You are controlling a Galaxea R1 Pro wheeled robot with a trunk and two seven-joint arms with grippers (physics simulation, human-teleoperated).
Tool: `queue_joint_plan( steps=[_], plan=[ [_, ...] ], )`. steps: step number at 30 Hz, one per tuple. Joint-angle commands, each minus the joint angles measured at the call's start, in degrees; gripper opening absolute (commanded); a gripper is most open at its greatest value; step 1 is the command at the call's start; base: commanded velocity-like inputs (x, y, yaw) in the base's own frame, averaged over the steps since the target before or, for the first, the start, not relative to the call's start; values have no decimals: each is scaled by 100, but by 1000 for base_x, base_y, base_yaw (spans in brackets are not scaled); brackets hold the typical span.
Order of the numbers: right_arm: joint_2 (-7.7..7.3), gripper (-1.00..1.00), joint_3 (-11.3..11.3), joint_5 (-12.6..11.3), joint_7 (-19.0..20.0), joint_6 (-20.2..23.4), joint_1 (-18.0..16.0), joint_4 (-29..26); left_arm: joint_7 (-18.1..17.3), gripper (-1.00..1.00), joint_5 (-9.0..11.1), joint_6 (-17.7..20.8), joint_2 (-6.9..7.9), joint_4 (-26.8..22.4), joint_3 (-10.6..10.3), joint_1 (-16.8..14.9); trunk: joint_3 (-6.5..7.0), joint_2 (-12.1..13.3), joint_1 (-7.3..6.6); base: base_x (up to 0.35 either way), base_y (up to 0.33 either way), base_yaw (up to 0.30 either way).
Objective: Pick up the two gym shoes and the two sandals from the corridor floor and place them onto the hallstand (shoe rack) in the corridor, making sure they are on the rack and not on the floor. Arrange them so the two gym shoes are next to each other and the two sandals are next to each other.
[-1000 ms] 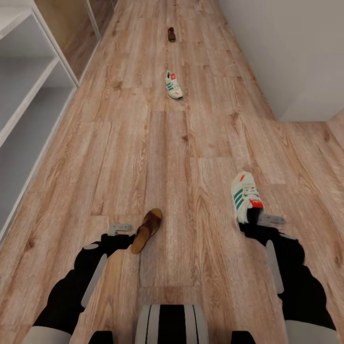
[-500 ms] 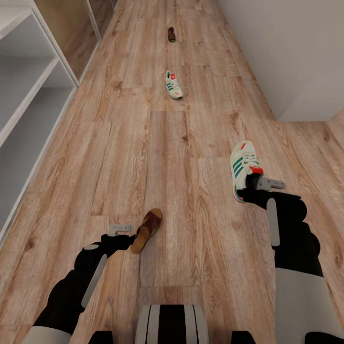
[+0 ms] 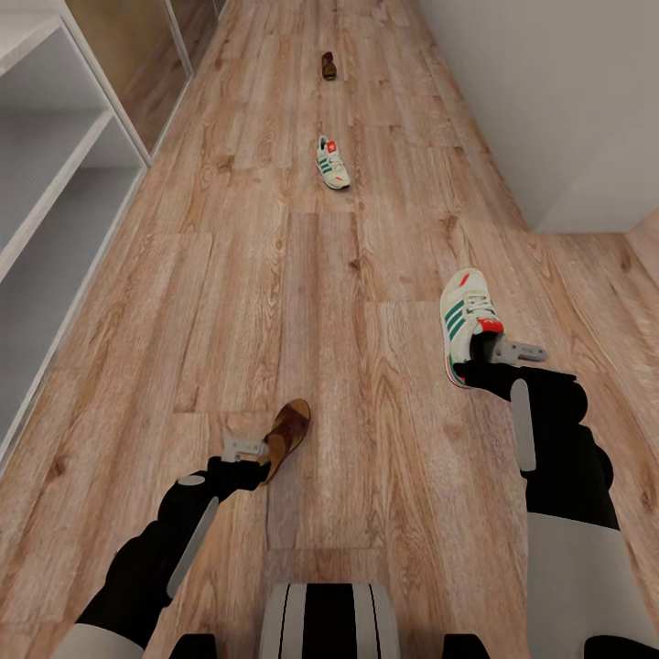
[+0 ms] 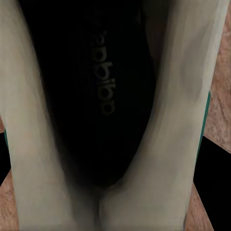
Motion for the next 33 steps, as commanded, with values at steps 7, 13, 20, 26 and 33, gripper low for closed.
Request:
queue_joint_plan(
  steps=[7, 13, 20, 26, 33],
  plan=[
    [-4, -100, -2, 8, 7, 26, -3, -5, 19, 100, 51, 1, 8, 35, -28, -4, -3, -1, -1, 0, 0, 0],
    [-1, -100, -2, 10, 7, 25, -3, -5, 20, 100, 51, -8, 8, 39, -32, -2, -3, -1, -1, 0, 0, 0],
    [-1, -100, -2, 11, 8, 26, -3, -6, 18, 100, 34, -10, 8, 39, -37, -9, -3, -1, -1, 0, 0, 0],
    [-1, -100, -2, 11, 8, 25, -3, -5, -10, 100, -1048, -11, -48, 69, -162, -10, -3, -1, -1, 0, 0, -89],
    [-1, -100, -2, 11, 8, 25, -3, -6, -23, 100, -1436, -11, -139, 136, -185, -10, -3, -1, -1, 0, 0, -131]
  ],
)
